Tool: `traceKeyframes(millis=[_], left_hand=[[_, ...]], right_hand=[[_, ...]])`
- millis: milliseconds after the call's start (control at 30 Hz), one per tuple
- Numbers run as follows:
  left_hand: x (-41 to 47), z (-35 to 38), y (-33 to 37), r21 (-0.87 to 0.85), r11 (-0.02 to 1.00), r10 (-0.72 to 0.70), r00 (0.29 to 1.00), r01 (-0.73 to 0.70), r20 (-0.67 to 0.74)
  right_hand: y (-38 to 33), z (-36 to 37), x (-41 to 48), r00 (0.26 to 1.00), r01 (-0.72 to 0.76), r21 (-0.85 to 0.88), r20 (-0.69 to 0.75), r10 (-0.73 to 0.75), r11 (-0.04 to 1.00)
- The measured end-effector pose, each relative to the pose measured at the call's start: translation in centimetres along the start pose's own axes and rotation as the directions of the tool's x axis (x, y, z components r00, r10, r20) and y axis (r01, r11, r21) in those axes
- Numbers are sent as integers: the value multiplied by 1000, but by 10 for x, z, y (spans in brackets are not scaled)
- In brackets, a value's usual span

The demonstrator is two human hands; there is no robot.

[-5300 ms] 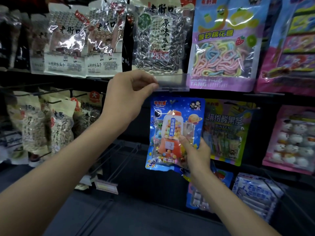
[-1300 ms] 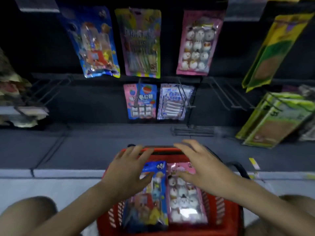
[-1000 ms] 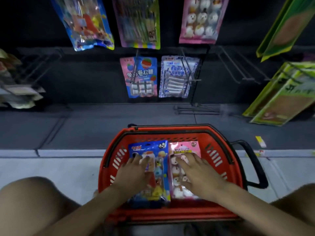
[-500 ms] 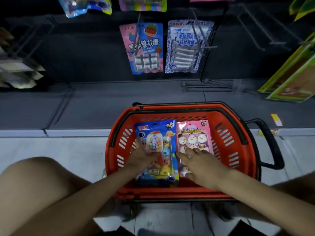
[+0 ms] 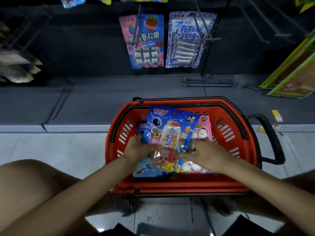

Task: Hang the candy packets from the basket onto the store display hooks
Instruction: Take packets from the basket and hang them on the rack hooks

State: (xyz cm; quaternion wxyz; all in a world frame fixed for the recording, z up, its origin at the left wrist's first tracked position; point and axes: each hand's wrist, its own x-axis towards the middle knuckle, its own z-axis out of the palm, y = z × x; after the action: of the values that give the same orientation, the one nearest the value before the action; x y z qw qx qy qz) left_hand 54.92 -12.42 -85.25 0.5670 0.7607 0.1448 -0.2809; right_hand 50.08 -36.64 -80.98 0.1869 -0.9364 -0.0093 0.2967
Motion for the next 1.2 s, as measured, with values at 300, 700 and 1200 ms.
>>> traceKeyframes(millis=[300, 700, 1200], left_hand=[[-28, -17, 45, -289, 944, 216, 962, -162, 169], [-65, -53, 90, -388, 790, 466, 876, -474, -122], [-69, -160, 144, 110, 634, 712, 522, -766, -470]], right_hand=[[-13, -31, 0, 973, 211, 778, -225, -51, 592], [-66, -72, -19, 896, 407, 791, -444, -30, 458], [-190, -137, 18, 761, 627, 638, -624, -179, 447]])
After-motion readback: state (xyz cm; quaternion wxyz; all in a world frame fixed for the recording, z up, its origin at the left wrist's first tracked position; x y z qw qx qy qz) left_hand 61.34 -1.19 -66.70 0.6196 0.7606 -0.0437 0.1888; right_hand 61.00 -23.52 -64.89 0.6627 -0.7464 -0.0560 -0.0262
